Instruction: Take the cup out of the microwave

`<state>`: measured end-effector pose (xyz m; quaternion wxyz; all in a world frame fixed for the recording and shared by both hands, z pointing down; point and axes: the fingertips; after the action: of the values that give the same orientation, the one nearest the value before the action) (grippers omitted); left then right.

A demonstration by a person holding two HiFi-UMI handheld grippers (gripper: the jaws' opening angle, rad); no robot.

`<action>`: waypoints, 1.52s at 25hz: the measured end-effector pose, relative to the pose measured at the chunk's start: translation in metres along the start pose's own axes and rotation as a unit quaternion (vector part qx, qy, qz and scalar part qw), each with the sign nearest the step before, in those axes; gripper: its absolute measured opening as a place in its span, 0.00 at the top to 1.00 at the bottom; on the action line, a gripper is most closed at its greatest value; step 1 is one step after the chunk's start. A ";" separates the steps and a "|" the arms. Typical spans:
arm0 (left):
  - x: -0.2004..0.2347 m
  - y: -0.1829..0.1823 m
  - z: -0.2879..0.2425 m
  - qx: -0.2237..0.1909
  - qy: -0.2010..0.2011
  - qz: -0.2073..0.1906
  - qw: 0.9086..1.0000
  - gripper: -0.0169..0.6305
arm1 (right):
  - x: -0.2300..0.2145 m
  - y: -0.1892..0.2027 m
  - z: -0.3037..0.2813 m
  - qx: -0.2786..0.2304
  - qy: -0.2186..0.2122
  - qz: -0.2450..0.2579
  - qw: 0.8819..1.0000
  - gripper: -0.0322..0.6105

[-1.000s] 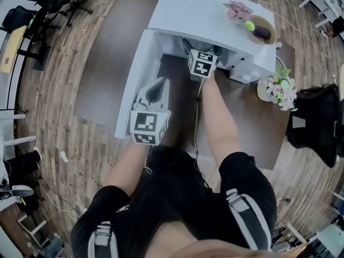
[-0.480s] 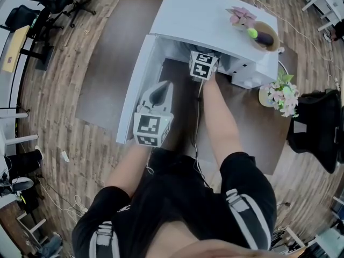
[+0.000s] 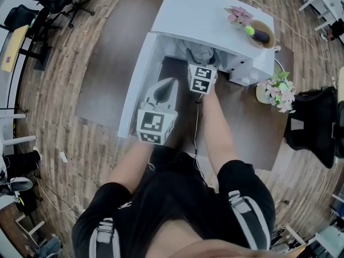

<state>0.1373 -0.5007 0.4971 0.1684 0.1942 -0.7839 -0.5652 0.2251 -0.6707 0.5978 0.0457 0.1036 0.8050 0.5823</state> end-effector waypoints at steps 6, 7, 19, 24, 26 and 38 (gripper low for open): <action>-0.019 -0.019 0.020 -0.027 0.027 -0.004 0.999 0.97 | 0.017 0.004 0.081 -0.001 -0.020 -0.002 1.000 0.33; -0.021 -0.021 0.024 -0.030 0.031 -0.005 0.999 0.97 | 0.018 0.005 0.096 0.001 -0.018 -0.001 1.000 0.33; -0.051 -0.066 0.075 -0.079 0.080 -0.009 0.994 0.97 | 0.000 -0.079 0.243 -0.071 0.050 0.010 0.996 0.33; -0.064 -0.082 0.085 -0.098 0.102 -0.017 0.990 0.97 | -0.013 -0.123 0.288 -0.110 0.091 0.006 0.990 0.33; -0.066 -0.089 0.089 -0.105 0.108 -0.021 0.988 0.97 | -0.013 -0.134 0.299 -0.119 0.099 0.011 0.988 0.33; -0.072 -0.105 0.092 -0.117 0.126 -0.039 0.984 0.97 | -0.009 -0.140 0.314 -0.126 0.117 0.010 0.985 0.34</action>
<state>0.1676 -0.4195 0.3663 0.2658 0.2731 -0.6766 -0.6301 0.2792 -0.4229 0.3651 -0.0420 0.0365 0.7236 0.6879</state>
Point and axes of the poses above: the fingertips, and each gripper's own axes: z backward along the fingers, x to its left, y out of its underside, and after that the axes turned 4 degrees about x, right-handed
